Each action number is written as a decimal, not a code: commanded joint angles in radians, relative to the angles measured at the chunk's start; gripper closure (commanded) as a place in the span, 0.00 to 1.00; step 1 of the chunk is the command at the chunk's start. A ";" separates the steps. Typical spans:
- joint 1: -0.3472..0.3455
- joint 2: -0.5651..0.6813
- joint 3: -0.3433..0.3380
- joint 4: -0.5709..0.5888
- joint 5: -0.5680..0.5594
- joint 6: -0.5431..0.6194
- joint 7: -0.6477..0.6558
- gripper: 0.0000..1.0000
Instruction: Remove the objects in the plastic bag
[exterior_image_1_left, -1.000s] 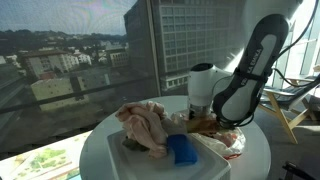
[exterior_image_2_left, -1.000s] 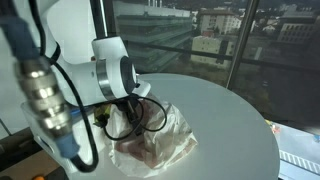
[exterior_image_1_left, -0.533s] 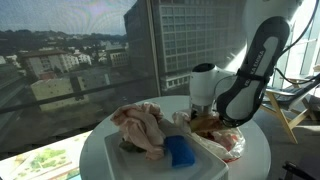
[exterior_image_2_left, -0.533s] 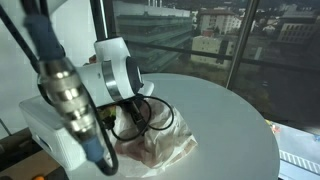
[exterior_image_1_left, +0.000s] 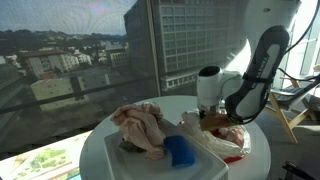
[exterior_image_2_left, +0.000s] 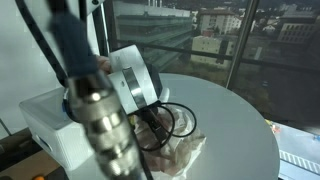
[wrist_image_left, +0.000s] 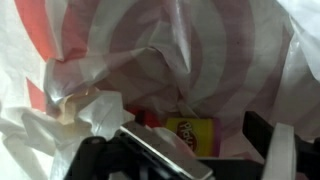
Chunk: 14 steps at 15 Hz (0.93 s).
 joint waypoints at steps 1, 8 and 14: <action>0.066 0.045 -0.069 0.062 -0.120 -0.009 0.104 0.00; 0.201 0.054 -0.140 0.090 -0.411 -0.071 0.383 0.00; 0.235 0.049 -0.145 0.081 -0.512 -0.082 0.520 0.00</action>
